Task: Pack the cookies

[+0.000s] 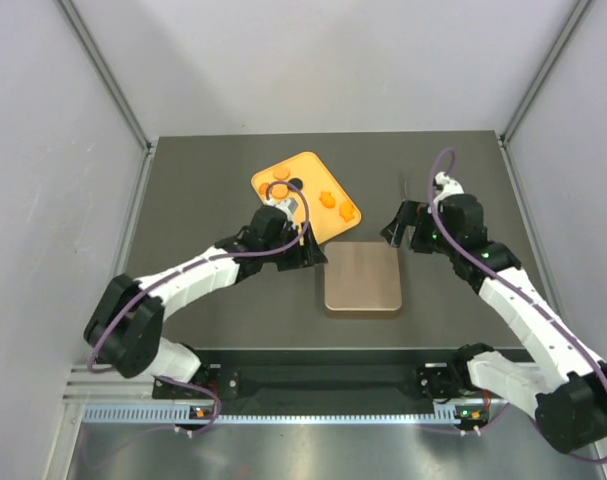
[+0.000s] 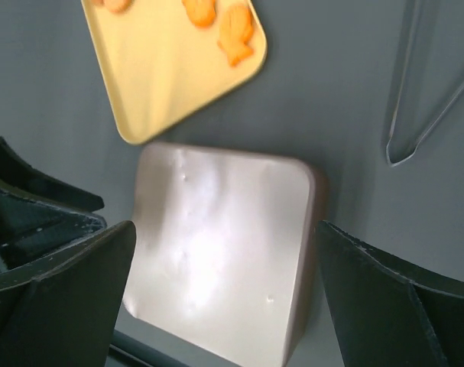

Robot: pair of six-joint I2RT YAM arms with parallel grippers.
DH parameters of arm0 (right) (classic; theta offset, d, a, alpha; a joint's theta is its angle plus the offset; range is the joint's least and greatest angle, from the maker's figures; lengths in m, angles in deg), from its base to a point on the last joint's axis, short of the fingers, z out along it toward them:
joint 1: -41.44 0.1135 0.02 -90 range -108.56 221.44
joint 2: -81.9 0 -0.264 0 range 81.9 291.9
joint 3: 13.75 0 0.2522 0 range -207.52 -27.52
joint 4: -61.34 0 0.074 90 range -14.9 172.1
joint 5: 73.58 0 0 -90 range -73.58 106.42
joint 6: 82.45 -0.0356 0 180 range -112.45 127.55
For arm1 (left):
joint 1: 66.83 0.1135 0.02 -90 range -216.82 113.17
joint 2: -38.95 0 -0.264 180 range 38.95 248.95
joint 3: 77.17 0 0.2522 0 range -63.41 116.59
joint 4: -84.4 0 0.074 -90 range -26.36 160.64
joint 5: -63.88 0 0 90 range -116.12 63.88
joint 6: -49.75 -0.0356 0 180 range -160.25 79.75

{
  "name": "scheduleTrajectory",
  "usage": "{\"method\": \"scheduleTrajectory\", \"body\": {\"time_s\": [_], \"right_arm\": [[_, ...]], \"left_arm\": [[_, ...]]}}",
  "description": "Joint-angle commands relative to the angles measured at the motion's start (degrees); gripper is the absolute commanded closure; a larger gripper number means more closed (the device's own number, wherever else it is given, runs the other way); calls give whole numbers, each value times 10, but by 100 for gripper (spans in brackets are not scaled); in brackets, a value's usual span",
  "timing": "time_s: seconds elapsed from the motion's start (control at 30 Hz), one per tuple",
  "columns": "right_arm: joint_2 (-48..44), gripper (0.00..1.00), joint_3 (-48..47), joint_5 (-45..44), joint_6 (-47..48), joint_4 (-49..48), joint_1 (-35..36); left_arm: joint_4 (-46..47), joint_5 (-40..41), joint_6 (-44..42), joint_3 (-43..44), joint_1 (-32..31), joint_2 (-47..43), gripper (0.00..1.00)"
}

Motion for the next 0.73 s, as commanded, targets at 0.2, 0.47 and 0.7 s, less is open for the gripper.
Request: {"method": "scheduleTrajectory", "body": {"time_s": [0.2, 0.47, 0.7], "right_arm": [[-90, 0, -114, 10, 29, 81, -27], [-143, 0, -117, -6, 28, 112, -27], [-159, 0, -102, -17, 27, 92, -27]], "left_arm": [[-186, 109, -115, 94, 7, -195, 28], [-267, 161, -130, 70, 7, -347, 28], [-292, 169, -133, 60, 7, -391, 27]]}}
